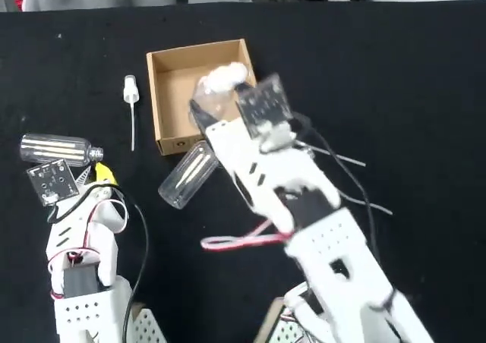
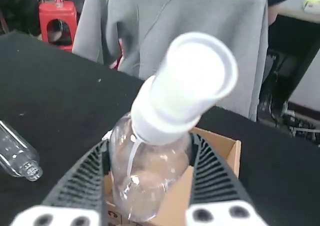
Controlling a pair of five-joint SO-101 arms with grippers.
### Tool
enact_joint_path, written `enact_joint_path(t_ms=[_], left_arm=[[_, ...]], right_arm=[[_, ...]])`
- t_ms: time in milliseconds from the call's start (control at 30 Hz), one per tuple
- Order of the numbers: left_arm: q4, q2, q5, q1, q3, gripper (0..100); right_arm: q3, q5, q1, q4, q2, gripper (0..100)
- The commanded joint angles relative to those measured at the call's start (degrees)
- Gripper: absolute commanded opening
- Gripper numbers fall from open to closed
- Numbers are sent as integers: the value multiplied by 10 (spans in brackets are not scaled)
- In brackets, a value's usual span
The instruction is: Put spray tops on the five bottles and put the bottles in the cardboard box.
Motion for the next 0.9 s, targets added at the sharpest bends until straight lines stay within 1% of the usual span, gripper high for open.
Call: enact_joint_path(t_ms=[0, 467, 533, 700, 867], left_arm=[[-12, -6, -4, 7, 8, 36], [-12, -6, -5, 6, 9, 36], [-12, -6, -5, 6, 9, 36], [-12, -5, -5, 0, 10, 36], [-12, -5, -5, 0, 10, 36]], right_arm=[[-89, -3, 13, -37, 82, 12], [-330, -3, 14, -41, 369, 15], [-364, -3, 15, -55, 419, 15], [-430, -3, 14, -126, 532, 12], [-513, -4, 15, -134, 632, 12]])
